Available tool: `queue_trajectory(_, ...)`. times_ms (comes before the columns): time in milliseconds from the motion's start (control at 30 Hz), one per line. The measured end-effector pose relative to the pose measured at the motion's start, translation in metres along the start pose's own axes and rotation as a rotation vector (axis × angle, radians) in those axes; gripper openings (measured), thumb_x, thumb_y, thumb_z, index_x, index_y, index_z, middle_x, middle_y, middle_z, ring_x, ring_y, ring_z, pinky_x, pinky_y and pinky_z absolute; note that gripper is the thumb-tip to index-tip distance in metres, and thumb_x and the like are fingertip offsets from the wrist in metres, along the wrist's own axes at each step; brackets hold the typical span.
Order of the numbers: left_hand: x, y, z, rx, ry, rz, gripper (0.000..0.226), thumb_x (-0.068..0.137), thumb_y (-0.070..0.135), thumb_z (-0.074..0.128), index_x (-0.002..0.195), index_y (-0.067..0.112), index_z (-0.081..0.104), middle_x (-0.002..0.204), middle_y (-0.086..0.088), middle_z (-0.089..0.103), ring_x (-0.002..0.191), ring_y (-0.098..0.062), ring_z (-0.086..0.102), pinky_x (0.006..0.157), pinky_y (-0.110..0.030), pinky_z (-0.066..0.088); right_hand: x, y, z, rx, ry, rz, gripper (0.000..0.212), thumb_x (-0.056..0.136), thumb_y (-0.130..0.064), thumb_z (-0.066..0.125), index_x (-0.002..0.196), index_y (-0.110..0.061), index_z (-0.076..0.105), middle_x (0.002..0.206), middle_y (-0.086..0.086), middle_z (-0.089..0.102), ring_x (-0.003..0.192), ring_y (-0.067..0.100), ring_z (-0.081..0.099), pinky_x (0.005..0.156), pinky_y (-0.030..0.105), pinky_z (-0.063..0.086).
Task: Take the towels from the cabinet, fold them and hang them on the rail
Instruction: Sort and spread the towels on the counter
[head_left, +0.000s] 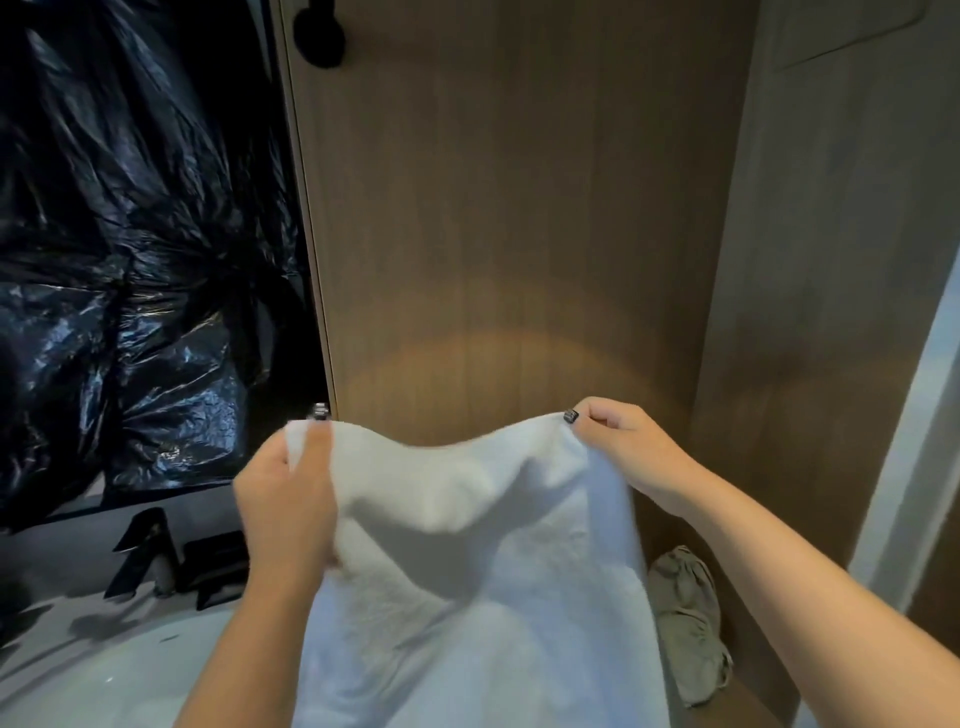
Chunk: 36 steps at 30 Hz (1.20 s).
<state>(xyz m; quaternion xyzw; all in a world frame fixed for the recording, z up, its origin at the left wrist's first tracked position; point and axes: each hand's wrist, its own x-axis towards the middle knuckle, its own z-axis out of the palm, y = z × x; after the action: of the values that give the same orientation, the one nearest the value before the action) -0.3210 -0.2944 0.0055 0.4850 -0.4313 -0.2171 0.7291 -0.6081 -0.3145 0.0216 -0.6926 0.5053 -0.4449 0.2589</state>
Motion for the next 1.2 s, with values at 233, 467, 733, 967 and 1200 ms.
queue_trajectory(233, -0.026, -0.007, 0.025, 0.212, -0.578, 0.187, 0.032, 0.092, 0.034, 0.065, 0.124, 0.04, 0.061, 0.113, 0.029, 0.065, 0.111, 0.016, 0.056, 0.095, -0.009, 0.042, 0.008, -0.039, 0.035, 0.03, -0.168, -0.188, 0.026, 0.098, -0.016, 0.057, 0.077, -0.003, 0.063, 0.071, 0.007, 0.056, 0.067, 0.015, 0.049, 0.062, 0.023, 0.039)
queue_trajectory(467, -0.041, -0.022, 0.046, 0.236, -0.599, 0.167, 0.023, 0.088, 0.048, 0.05, 0.086, 0.032, 0.067, 0.085, 0.02, 0.068, 0.084, -0.002, 0.062, 0.076, -0.026, 0.049, 0.004, -0.025, 0.038, 0.046, -0.23, -0.165, 0.025, 0.098, -0.015, 0.059, 0.081, 0.003, 0.066, 0.072, 0.005, 0.06, 0.068, 0.008, 0.052, 0.062, 0.018, 0.042)
queue_trajectory(733, -0.046, -0.026, 0.081, 0.126, -0.468, 0.054, 0.019, 0.095, 0.027, 0.058, 0.077, 0.027, 0.065, 0.07, 0.02, 0.064, 0.067, 0.001, 0.056, 0.063, -0.016, 0.043, -0.01, 0.015, -0.002, -0.267, -0.172, -0.11, 0.024, 0.101, -0.028, 0.051, 0.083, -0.022, 0.065, 0.084, -0.003, 0.065, 0.076, 0.01, 0.057, 0.067, 0.023, 0.046)
queue_trajectory(967, -0.039, -0.015, 0.095, 0.105, -0.294, 0.054, 0.024, 0.098, 0.017, 0.057, 0.077, 0.027, 0.065, 0.073, 0.012, 0.067, 0.071, -0.004, 0.058, 0.068, -0.028, 0.048, -0.005, 0.058, -0.048, -0.342, -0.092, -0.088, 0.024, 0.099, -0.008, 0.047, 0.097, -0.025, 0.064, 0.093, -0.012, 0.065, 0.084, 0.005, 0.058, 0.069, 0.016, 0.043)
queue_trajectory(1200, -0.035, -0.003, 0.099, 0.408, -0.174, 0.079, 0.015, 0.094, 0.024, 0.06, 0.086, 0.034, 0.068, 0.091, 0.017, 0.067, 0.097, -0.021, 0.061, 0.08, -0.033, 0.045, 0.011, 0.066, -0.087, -0.174, 0.046, -0.107, 0.017, 0.095, -0.01, 0.06, 0.093, -0.022, 0.071, 0.091, -0.007, 0.068, 0.086, 0.004, 0.062, 0.072, 0.015, 0.046)
